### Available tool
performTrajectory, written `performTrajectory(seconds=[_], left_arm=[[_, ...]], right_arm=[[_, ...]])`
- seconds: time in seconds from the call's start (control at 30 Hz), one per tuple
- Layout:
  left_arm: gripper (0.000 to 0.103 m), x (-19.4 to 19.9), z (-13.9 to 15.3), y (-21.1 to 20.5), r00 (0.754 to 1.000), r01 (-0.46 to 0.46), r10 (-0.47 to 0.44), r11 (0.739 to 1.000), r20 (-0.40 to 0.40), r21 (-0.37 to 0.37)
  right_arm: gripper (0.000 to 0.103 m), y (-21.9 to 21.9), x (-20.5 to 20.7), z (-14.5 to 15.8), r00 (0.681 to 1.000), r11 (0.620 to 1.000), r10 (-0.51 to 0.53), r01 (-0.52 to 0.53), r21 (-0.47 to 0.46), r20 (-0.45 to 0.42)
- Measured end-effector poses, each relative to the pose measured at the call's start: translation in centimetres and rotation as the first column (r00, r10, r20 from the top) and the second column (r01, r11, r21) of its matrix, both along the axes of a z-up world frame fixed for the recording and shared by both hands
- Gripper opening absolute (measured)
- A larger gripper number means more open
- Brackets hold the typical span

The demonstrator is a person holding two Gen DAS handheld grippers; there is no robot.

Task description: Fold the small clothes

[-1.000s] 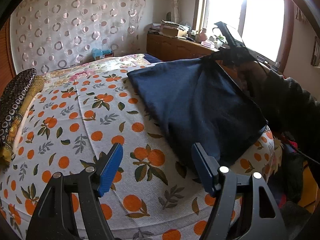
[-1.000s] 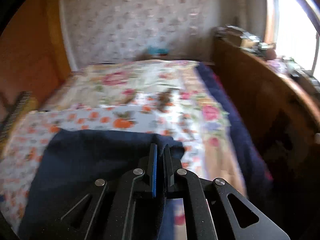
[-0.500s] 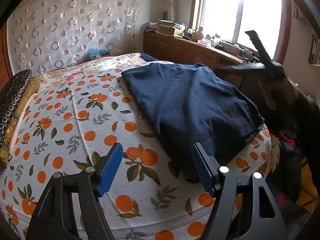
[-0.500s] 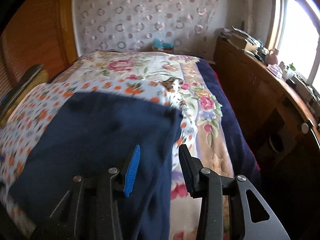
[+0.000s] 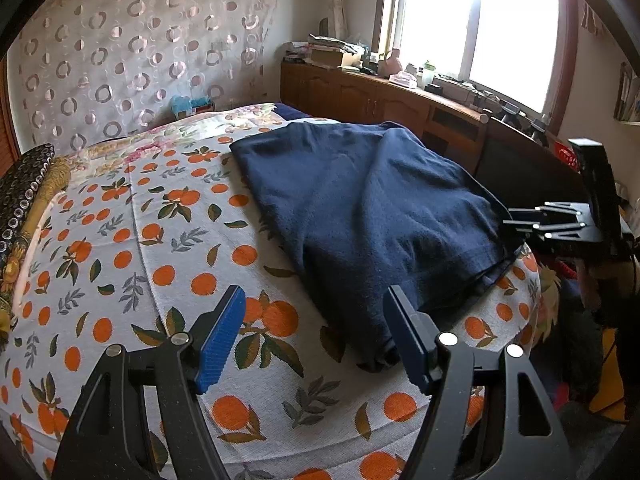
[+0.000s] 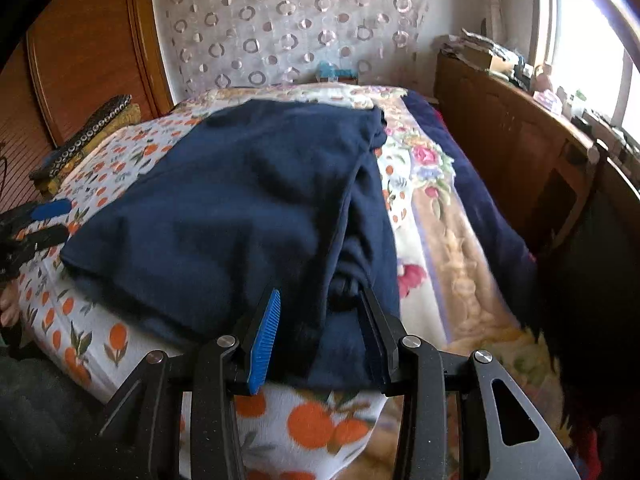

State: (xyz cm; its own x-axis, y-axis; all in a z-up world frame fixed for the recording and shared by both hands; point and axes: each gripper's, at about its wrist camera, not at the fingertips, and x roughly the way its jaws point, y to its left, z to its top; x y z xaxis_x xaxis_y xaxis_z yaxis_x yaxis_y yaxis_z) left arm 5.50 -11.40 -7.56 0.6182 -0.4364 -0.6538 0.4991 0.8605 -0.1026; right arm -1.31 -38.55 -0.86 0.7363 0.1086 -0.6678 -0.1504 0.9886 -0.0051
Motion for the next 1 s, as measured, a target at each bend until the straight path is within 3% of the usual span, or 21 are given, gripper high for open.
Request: performTrajectory(seconds=[0.07,0.17,0.23,0.47,0.83,0.93,1.0], left_arm=[[0.072,0.0,-0.1,-0.1,1.0,0.001,-0.001,1.0,-0.002,0.002],[0.072,0.1,-0.2,-0.3,1.0,0.004,-0.004,1.0,-0.006,0.008],[0.072,0.0,-0.2,-0.4,1.0,0.006,-0.006,1.0,-0.005,0.008],[0.072,0.0,-0.4,-1.1,0.999,0.025,-0.025,1.0,-0.02,0.007],[0.072,0.2,-1.2,-2.1,0.998,0.049,-0.047,0.998,-0.047,0.028],[0.072,0.4,-1.5,-2.4,0.997,0.05,-0.048,0.998,-0.06,0.032],[0.072,0.6,-1.7,-2.5,0.996,0.054,-0.052,0.998,-0.074,0.03]], right_arm=[[0.041,-0.2,0.0,-0.1,1.0,1.0,0.005,-0.005,0.014,-0.009],[0.006,-0.1,-0.3,-0.1,0.999,0.998,0.042,-0.041,0.044,-0.019],[0.004,-0.3,-1.0,0.3,0.998,0.996,0.069,-0.068,0.048,-0.006],[0.003,-2.4,-4.1,2.8,0.997,0.999,0.036,-0.037,0.011,0.065],[0.003,-2.3,-3.1,1.7,1.0,1.0,-0.006,0.007,-0.013,0.012],[0.014,-1.9,-3.2,2.2,0.999,1.0,-0.015,0.016,-0.024,0.033],[0.028,-1.8,-3.4,2.4,0.998,0.999,-0.026,0.028,-0.039,0.052]])
